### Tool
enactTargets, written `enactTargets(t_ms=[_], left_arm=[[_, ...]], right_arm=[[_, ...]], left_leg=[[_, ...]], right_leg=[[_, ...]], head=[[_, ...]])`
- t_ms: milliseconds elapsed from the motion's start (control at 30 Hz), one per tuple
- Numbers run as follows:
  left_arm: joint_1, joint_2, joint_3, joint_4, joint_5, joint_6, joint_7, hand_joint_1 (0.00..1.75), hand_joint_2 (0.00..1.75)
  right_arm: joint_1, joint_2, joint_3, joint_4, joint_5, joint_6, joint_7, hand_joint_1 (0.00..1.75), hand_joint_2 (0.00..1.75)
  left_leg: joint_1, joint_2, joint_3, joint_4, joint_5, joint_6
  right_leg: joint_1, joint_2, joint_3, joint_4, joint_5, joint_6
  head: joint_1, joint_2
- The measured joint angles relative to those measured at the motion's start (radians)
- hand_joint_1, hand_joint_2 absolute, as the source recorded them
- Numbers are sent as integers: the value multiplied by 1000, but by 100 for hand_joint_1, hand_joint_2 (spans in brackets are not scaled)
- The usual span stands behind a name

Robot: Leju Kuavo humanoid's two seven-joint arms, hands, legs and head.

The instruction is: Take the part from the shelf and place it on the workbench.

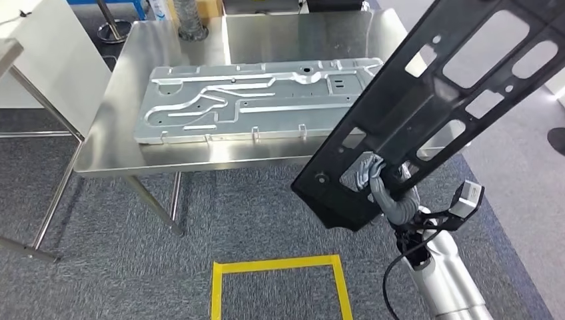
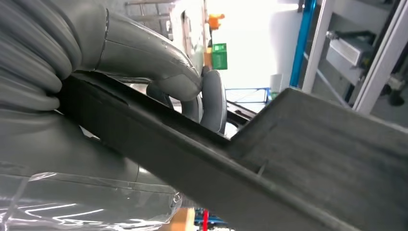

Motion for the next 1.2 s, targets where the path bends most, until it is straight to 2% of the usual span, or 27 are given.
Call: enactTargets(t_ms=[33,67,100,167,200,233,267,300,333,367,400,467,533,567,633,667,700,733,800,833,867,967,1033,1067,1133,1167,1200], left_arm=[[-2,0,0,0,0,1,0,0,175],[-3,-1,0,0,1,2,0,0,175],[-3,-1,0,0,1,2,0,0,175],[-1,-1,0,0,3,4,-4,0,175],[0,-1,0,0,4,6,-6,0,175],[0,-1,0,0,5,7,-9,0,175],[0,-1,0,0,6,8,-11,0,175],[1,-1,1,0,6,9,-14,0,175],[1,-1,1,0,7,10,-16,0,175],[2,-1,2,0,8,11,-17,0,175],[2,-1,3,0,10,11,-17,0,175],[1,-1,3,0,12,13,-18,0,175],[-1,-1,3,0,12,15,-19,0,175],[-2,-1,4,0,12,16,-20,0,175],[-4,-1,4,0,13,16,-21,0,175],[-4,-1,4,0,14,16,-21,0,175],[-4,-1,4,0,14,15,-21,0,175],[-4,-1,4,0,15,15,-21,0,175],[-4,-2,5,0,15,14,-21,0,175],[-5,-2,5,0,15,13,-21,0,175],[-5,-2,5,0,15,13,-21,0,175],[-4,-2,5,0,15,11,-21,0,175],[-5,-2,5,0,15,9,-21,0,175],[-5,-2,5,0,15,7,-20,0,175],[-4,-2,5,0,15,4,-19,0,175],[-3,-2,6,0,16,3,-18,0,175],[-1,-2,6,0,16,3,-17,0,175]], right_arm=[[-1,0,0,0,-1,0,-1,175,175],[-1,0,1,0,-1,0,-1,175,175],[-2,1,2,1,-1,0,-1,175,175],[-4,1,3,1,-1,-1,-1,175,175],[-6,2,4,2,0,-1,-1,175,175],[-8,2,5,3,1,-1,-1,175,175],[-11,2,6,4,1,-1,0,175,175],[-15,2,7,6,1,-1,0,175,175],[-20,3,8,9,1,-1,0,175,175],[-25,4,9,11,2,-1,1,175,175],[-29,5,10,14,3,-1,1,175,175],[-34,6,12,17,4,-1,2,175,175],[-38,6,13,20,4,-1,2,175,175],[-39,6,13,23,4,0,2,175,175],[-40,6,14,29,3,1,1,175,175],[-40,6,15,33,3,1,1,175,175],[-40,6,15,36,3,1,1,175,175],[-40,6,16,39,3,1,1,175,175],[-44,6,17,42,3,1,1,175,175],[-46,6,17,43,3,1,1,175,175],[-49,6,17,43,3,1,1,175,175],[-51,6,18,45,2,1,1,175,175],[-53,7,19,45,2,1,0,175,175],[-53,7,19,45,2,1,0,175,175],[-55,8,21,46,2,1,0,175,175],[-55,9,22,48,2,1,1,175,175],[-56,10,24,49,3,1,1,175,175]], left_leg=[[2,0,-41,64,11,-5],[7,1,-94,135,6,-10],[12,1,-145,195,-19,-15],[23,1,-217,240,-90,-25],[28,1,-232,222,-100,-29],[32,1,-235,178,-76,-31],[36,1,-227,115,-21,-33],[37,2,-217,48,50,-33],[36,3,-209,-3,104,-31],[33,3,-203,-33,143,-26],[29,2,-202,-43,157,-21],[24,1,-196,-47,163,-7],[23,1,-189,-57,164,8],[23,2,-185,-61,163,14],[18,2,-183,-60,157,24],[15,1,-182,-59,154,26],[13,1,-181,-58,151,27],[11,0,-179,-55,147,27],[10,-2,-175,-45,138,24],[8,-3,-175,-39,133,20],[7,-3,-176,-34,129,16],[5,-2,-179,-31,124,3],[7,-1,-189,-1,100,-9],[9,-1,-207,43,73,-15],[18,0,-264,174,9,-27],[22,0,-290,228,-8,-31],[26,0,-301,250,-8,-35]], right_leg=[[-2,0,17,-10,-6,-4],[-3,-1,33,-19,-13,-7],[-3,-1,47,-25,-21,-9],[-4,1,76,-29,-43,-7],[-4,2,93,-29,-55,-5],[-4,3,111,-29,-67,-3],[-5,3,128,-29,-79,0],[-5,4,142,-27,-90,5],[-5,6,151,-26,-99,10],[-5,7,155,-25,-107,17],[-6,9,158,-25,-113,24],[-10,9,160,-25,-123,38],[-13,5,144,14,-151,44],[-13,4,118,68,-179,45],[-10,3,39,210,-236,46],[-9,3,5,262,-246,46],[-9,3,-11,276,-235,46],[-9,3,-6,248,-204,44],[-7,2,45,115,-125,36],[-5,1,69,56,-98,31],[-2,1,83,20,-86,27],[0,2,88,1,-83,16],[-7,0,95,-9,-78,7],[-9,-2,99,-13,-76,3],[-9,-4,100,-14,-76,1],[-9,-4,101,-14,-77,1],[-9,-4,101,-14,-77,2]], head=[[0,0],[0,0],[0,0],[0,0],[0,0],[0,0],[0,0],[0,0],[0,0],[0,0],[0,0],[0,0],[0,0],[0,0],[0,0],[0,0],[0,0],[0,0],[0,0],[0,0],[0,0],[0,0],[0,0],[0,0],[0,0],[0,0],[0,0]])
